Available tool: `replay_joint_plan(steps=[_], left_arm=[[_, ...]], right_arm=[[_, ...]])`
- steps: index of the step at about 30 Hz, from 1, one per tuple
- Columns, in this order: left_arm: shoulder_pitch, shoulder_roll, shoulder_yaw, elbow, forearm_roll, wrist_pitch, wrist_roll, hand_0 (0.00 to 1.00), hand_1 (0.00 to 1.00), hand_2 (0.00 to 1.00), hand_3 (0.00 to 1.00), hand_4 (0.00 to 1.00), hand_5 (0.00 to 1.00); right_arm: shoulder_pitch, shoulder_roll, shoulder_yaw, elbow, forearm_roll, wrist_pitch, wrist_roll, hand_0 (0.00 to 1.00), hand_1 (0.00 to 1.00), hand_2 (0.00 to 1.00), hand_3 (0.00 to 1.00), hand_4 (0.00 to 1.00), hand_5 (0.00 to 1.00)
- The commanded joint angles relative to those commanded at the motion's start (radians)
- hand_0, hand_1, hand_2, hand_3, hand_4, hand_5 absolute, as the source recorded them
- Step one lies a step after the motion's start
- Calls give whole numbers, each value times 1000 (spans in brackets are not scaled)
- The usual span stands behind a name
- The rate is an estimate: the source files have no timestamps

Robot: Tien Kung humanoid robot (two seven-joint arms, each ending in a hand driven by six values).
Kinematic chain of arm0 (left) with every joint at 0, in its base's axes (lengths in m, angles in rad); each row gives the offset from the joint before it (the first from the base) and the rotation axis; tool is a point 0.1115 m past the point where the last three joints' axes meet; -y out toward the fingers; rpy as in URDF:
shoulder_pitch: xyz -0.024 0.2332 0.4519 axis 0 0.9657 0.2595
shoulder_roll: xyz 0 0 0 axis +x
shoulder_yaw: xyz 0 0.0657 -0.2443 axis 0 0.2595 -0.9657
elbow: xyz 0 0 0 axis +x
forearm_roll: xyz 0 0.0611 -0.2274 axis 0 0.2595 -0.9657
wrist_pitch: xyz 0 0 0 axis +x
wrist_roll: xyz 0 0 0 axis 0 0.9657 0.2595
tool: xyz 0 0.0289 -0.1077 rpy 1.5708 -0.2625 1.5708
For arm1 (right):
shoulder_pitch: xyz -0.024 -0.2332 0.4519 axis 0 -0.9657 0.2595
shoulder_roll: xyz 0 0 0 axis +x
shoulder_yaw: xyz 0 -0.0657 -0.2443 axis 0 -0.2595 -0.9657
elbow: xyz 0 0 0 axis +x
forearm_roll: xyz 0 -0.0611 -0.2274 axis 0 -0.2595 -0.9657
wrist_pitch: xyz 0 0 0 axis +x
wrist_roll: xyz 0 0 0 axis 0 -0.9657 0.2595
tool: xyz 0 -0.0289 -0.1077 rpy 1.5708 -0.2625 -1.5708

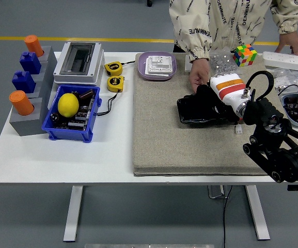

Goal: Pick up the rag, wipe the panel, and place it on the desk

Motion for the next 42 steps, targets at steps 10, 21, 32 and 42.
replay_joint_plan(steps=[10,21,32,42], left_arm=[[4,0,0,2,0,0,1,634,658,686,573,613,507],[6,1,3,-1,-1,0,0,635,658,686,573,613,507],[9,1,6,-2,-3,-1,0,635,658,682,574,613,507],[8,0,2,-1,1,0,0,635,658,682,573,613,507]], right_arm=[[-15,-55,53,-33,-5,-2,3,285,322,357,362,912,9],[-30,-113,63,-48,-7,-5,6,286,322,357,362,912,8],[-43,-148,81,-61,-14,-6,5,286,321,357,361,912,8],[-43,-160,85,-63,-18,-5,4,285,322,357,361,912,8]])
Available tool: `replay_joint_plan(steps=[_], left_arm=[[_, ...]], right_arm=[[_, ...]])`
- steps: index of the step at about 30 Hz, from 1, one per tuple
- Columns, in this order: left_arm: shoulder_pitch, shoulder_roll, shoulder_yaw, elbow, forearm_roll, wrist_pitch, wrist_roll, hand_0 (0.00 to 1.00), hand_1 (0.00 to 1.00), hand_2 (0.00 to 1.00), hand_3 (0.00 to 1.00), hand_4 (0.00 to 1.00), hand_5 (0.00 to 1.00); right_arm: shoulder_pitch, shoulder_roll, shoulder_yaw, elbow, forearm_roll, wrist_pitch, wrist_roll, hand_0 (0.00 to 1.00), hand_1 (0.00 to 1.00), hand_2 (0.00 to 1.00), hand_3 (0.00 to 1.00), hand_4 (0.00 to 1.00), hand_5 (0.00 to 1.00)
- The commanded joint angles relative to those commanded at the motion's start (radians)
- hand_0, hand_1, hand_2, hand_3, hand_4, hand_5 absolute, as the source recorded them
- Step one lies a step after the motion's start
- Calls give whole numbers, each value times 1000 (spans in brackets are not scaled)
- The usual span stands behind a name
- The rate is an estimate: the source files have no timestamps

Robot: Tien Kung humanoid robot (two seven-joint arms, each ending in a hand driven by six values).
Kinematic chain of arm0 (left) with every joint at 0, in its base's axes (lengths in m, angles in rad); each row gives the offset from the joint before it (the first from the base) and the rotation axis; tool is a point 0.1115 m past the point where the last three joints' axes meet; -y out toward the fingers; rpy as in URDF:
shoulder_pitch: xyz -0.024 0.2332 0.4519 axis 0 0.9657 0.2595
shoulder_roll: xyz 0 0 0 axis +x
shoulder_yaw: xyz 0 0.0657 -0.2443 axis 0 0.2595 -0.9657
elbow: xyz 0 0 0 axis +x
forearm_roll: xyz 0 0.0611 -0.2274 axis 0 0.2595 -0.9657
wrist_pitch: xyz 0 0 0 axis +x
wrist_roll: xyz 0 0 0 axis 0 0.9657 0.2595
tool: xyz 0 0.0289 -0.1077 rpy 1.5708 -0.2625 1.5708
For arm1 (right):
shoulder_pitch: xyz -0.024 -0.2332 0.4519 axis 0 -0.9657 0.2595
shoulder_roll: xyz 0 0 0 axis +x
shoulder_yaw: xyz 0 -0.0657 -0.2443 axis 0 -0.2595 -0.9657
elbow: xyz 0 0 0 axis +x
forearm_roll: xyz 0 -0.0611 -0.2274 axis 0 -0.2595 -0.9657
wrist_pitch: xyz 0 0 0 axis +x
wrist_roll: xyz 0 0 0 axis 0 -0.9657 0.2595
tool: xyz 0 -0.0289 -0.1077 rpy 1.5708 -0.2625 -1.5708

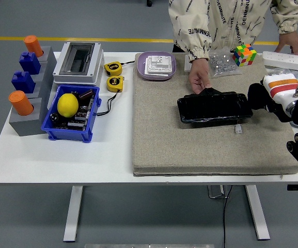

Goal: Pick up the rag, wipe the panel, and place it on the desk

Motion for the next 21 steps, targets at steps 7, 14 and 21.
replay_joint_plan(steps=[7,14,21], left_arm=[[-2,-2,-1,-1,-1,0,0,635,658,685,573,613,507],[-1,-3,-3,0,0,0,0,635,658,684,572,612,507],[-3,-2,-4,0,1,0,0,635,658,683,573,612,506]], right_arm=[[0,7,-1,1,-1,1,-1,286,322,357,362,914,9],[3,16,1,4,-3,2,-3,288,322,358,362,914,9],[6,34,-3,9,-3,5,-5,288,321,357,362,914,10]])
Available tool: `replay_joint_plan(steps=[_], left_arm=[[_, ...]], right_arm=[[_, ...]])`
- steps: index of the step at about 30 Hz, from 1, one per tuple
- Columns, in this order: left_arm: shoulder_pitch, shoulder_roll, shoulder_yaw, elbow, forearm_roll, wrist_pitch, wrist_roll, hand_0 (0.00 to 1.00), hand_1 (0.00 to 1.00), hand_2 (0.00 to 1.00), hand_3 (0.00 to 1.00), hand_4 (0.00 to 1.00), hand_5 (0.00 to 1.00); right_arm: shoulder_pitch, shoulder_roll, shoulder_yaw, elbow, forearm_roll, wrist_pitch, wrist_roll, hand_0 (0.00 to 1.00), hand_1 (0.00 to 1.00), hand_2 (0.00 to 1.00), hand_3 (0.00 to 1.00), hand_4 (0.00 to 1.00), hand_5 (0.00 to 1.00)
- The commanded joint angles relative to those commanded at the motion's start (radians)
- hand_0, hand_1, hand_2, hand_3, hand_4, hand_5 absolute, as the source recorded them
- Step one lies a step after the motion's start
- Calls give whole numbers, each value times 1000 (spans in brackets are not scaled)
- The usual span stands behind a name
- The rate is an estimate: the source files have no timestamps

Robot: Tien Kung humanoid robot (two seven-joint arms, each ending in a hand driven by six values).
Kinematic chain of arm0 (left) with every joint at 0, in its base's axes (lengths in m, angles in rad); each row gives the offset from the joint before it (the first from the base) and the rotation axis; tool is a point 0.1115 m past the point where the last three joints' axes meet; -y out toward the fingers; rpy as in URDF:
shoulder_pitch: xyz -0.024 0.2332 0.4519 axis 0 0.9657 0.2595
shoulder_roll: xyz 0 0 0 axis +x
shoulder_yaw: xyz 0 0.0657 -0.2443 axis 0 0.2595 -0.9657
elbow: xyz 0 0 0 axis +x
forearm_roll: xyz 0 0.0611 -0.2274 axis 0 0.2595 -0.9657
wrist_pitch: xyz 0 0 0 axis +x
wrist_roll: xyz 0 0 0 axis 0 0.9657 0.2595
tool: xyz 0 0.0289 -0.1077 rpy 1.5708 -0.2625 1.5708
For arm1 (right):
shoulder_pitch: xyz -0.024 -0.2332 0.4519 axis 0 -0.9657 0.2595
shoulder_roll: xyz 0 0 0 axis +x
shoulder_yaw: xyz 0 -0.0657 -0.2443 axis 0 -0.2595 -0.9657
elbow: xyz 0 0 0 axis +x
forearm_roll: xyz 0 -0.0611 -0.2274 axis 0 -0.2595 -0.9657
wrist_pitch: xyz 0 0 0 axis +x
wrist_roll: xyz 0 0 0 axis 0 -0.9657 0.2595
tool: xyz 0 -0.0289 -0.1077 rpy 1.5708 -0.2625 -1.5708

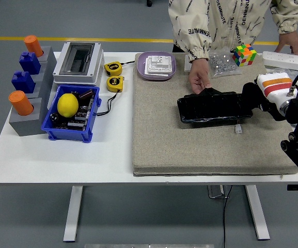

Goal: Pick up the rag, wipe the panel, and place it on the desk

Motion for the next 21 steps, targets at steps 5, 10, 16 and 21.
replay_joint_plan(steps=[5,10,16,21], left_arm=[[0,0,0,0,-1,0,0,635,658,683,573,612,506],[1,-1,0,0,-1,0,0,635,658,683,572,613,506],[2,0,-1,1,0,0,0,634,658,683,572,613,506],[0,0,1,0,-1,0,0,635,656,683,572,612,505]], right_arm=[[0,18,-3,4,0,2,-1,288,321,357,362,914,10],[0,36,-3,7,0,2,-1,288,322,357,362,914,10],[0,66,-11,16,-1,3,-3,286,321,357,361,915,13],[-1,94,-34,29,4,3,-6,287,322,358,362,917,15]])
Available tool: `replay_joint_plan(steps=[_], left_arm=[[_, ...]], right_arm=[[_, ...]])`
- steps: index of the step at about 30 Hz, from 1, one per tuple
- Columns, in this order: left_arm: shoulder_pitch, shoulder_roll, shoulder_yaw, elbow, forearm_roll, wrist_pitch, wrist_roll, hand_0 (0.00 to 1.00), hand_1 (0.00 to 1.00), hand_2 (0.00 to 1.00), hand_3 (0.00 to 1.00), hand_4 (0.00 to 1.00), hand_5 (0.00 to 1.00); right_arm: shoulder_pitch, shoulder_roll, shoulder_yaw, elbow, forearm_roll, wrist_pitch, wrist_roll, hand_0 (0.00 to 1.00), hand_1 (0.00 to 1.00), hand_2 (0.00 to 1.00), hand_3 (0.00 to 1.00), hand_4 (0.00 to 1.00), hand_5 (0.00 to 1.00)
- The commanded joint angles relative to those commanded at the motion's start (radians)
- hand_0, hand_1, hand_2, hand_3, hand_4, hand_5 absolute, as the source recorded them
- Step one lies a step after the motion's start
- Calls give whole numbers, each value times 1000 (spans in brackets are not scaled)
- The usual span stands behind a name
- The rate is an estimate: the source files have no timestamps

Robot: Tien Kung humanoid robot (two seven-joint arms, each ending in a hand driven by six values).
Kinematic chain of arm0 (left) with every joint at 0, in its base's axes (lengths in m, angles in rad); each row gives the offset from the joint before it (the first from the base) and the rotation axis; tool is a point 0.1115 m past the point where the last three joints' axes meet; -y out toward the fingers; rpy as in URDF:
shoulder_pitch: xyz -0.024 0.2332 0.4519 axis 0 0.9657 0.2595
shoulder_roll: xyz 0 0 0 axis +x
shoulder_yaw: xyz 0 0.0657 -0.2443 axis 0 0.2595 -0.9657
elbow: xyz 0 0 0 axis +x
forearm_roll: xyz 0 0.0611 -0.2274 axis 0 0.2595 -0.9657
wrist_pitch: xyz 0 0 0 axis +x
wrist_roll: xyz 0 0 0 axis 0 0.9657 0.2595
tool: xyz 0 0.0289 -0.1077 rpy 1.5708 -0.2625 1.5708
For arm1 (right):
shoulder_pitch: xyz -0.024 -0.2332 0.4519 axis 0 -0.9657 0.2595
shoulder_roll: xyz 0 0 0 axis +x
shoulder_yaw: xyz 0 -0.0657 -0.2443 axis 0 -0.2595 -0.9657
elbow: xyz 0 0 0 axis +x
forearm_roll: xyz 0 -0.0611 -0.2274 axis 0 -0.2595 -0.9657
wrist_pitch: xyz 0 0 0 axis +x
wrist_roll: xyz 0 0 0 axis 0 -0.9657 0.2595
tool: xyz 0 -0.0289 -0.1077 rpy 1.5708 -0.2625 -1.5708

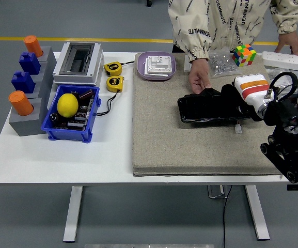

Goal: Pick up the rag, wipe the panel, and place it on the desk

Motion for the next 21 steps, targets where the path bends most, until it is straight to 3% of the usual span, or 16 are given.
replay_joint_plan(steps=[21], left_arm=[[2,2,6,1,-2,0,0,634,658,681,572,612,506]], right_arm=[[49,111,-167,102,26,1,-17,293,322,358,363,918,14]])
